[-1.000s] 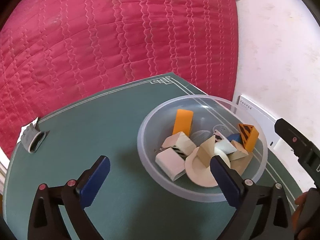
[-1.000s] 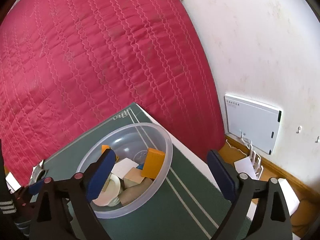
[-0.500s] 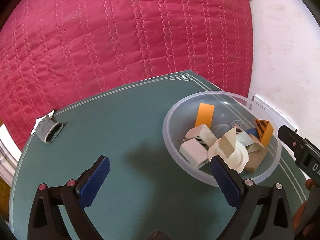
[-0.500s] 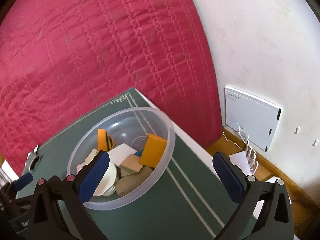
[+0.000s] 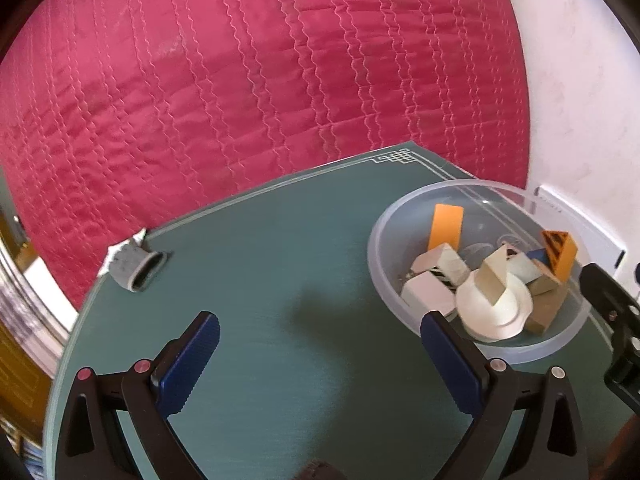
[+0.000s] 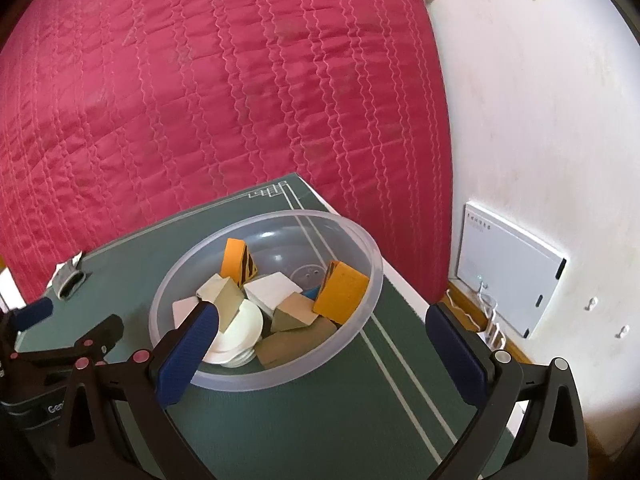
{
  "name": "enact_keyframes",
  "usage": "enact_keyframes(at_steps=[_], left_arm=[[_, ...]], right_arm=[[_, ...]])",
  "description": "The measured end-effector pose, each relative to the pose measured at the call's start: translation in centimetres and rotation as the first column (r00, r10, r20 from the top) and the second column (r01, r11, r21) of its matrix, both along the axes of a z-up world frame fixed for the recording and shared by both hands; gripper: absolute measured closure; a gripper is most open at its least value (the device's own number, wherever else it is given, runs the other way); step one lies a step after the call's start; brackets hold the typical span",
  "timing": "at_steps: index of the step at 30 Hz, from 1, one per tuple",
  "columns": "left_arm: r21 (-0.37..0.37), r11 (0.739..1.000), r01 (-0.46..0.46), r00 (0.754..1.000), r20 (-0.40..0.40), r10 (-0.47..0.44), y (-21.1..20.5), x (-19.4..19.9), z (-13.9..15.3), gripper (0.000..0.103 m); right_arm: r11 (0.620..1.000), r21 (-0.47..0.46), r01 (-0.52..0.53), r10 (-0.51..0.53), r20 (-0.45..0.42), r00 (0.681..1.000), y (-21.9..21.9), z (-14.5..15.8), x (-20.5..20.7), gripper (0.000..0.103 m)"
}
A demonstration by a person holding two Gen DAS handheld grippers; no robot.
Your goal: Organize rigid objects
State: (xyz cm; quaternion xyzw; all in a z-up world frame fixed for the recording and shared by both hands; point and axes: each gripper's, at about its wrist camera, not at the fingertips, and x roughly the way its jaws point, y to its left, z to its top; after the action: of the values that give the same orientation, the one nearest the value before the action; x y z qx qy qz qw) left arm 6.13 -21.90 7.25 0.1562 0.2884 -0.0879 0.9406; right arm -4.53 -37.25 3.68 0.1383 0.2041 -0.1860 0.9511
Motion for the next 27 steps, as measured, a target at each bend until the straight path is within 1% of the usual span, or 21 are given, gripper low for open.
enact_keyframes(at_steps=[5, 27], left_arm=[[0.03, 1.0, -0.005, 1.0, 0.02, 0.004, -0.3, -0.3, 0.0, 0.001], [0.059, 0.998, 0.008, 0.999, 0.033, -0.01, -1.1, -0.7, 0.1, 0.001]], right_arm=[[1.0, -0.023, 0.01, -0.01, -0.011, 1.0, 0.2, 0.0, -0.1, 0.0], [0.999, -0.04, 0.007, -0.008, -0.023, 1.0, 0.5, -0.1, -0.1, 0.0]])
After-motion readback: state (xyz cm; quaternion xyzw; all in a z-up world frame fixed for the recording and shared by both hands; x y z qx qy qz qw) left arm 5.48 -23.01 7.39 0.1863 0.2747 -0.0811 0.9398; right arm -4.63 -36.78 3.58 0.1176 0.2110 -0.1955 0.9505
